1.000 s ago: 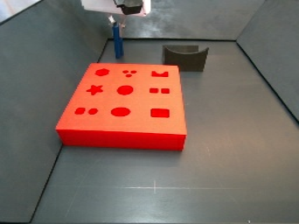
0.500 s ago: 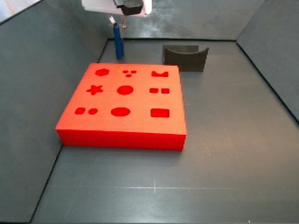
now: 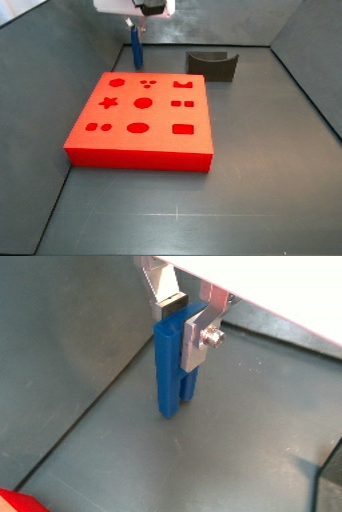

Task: Pick up the square-circle object. Move up. Move to above the board. Insert the square-circle object.
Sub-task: Move up, then move to above the board.

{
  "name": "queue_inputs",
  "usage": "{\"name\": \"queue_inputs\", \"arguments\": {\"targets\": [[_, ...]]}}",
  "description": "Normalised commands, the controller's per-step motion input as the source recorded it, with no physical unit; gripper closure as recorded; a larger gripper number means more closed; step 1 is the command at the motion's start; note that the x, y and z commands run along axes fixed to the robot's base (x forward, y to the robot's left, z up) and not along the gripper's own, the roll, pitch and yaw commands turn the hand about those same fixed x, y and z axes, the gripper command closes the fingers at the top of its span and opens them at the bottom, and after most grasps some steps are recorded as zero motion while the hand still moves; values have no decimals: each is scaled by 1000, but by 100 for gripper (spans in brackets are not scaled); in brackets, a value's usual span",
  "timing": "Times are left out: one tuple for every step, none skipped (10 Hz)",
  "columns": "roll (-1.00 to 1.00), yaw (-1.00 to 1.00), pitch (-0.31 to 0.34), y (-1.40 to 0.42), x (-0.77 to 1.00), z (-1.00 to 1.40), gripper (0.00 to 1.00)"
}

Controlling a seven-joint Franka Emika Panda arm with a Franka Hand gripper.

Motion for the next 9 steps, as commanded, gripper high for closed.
{"name": "queue_inputs", "arguments": {"targets": [[7,-34,31,57,-60,748,100],[27,-31,50,29,-45,607,100],[40,-28,58,25,-40,525,100],[68,-21,70,19,-33,352,100],[86,-5,76,13,-28,174,100],[-221,101,-224,-232,144,1000,100],[-216,109,-231,-238,154,1000,100],[-204,87,-152,-203,115,1000,100],[-185,69,-92,-181,102,1000,100]]}}
